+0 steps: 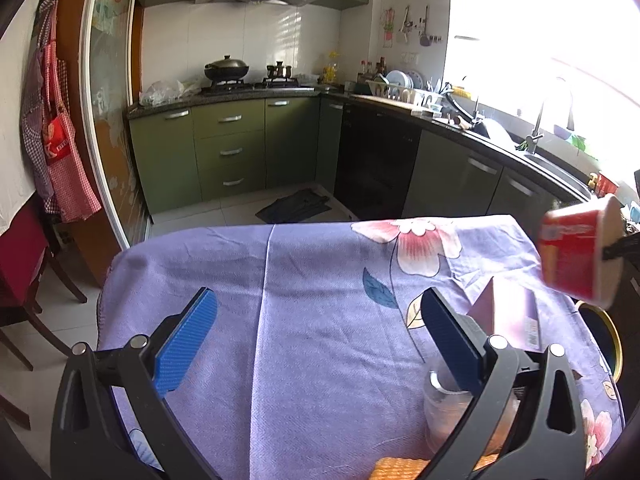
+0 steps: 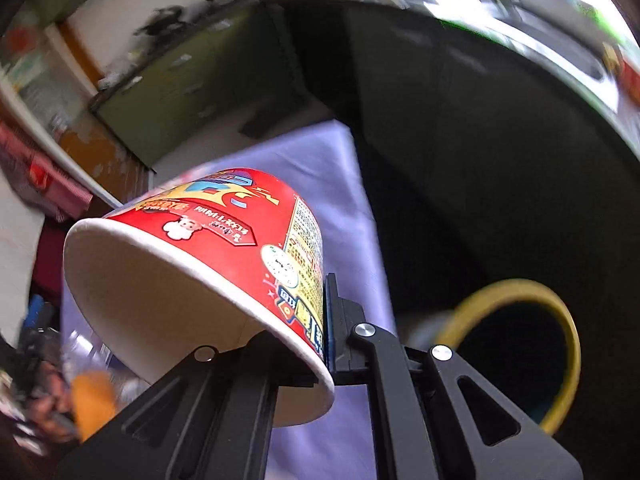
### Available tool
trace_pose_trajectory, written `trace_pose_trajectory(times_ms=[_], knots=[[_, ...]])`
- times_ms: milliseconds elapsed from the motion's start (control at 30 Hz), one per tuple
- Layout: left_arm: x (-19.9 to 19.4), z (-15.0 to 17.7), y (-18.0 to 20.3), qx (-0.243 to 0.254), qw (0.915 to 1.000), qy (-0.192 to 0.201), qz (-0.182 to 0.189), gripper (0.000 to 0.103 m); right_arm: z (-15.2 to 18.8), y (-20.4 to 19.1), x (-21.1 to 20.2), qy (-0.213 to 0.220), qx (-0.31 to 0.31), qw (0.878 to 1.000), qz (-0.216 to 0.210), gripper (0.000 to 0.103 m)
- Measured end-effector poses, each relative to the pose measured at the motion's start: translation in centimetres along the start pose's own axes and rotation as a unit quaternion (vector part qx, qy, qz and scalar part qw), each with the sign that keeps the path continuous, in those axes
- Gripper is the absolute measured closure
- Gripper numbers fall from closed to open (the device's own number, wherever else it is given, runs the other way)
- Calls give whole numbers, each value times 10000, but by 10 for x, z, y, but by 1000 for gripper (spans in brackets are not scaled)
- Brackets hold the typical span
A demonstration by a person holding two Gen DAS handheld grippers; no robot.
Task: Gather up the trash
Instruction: 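Carry the noodle cup over the trash bin and release it with the right gripper, then grasp the purple cosmetics box with the left gripper and lift it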
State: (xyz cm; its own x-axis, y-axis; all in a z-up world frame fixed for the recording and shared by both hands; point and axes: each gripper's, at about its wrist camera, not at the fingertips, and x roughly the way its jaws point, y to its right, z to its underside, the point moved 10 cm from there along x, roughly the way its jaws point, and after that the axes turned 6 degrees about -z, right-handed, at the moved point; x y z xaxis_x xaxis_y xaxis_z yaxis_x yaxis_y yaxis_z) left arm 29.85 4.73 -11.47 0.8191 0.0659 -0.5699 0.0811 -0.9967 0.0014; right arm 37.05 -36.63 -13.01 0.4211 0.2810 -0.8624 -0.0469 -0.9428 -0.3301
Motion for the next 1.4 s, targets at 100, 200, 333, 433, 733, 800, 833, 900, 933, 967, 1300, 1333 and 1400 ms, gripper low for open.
trace_pose_trajectory(times_ms=[100,200,333,433,733,800,833,900,933,967,1300,1333,1400], knots=[[-6,-3,4,13,10000,54,68,6,18,63,-27,-447,609,9969,218,100],[-9,-3,10,101,9999,65,107,6,42,120,-39,-876,1136,9888,407,100],[-11,-2,19,229,9996,95,133,6,74,187,-39,-1267,1790,9738,596,99],[-13,-1,22,274,9995,123,130,6,86,216,-29,-1437,2139,9642,621,99],[-11,1,27,337,9992,69,187,6,103,241,8,-1650,2302,9563,722,69],[-12,2,30,358,9991,64,215,6,102,236,6,-1582,2267,9586,685,69],[-13,2,31,369,9990,62,227,6,101,234,3,-1549,2234,9599,686,69],[-16,1,36,407,9988,33,280,6,101,227,-4,-1444,2140,9642,609,69],[-18,1,38,419,9986,17,330,6,103,223,-9,-1411,2098,9658,573,69],[-21,0,41,431,9983,-3,398,6,104,218,-13,-1367,2021,9684,514,68],[-28,-2,132,1463,9772,-895,1251,6,115,193,-41,-1118,1615,9804,138,62],[-24,-2,142,1598,9734,-1046,1268,6,117,193,-41,-1122,1613,9805,102,62],[-15,0,156,1797,9674,-1277,1244,6,122,192,-41,-1147,1605,9803,29,62]])
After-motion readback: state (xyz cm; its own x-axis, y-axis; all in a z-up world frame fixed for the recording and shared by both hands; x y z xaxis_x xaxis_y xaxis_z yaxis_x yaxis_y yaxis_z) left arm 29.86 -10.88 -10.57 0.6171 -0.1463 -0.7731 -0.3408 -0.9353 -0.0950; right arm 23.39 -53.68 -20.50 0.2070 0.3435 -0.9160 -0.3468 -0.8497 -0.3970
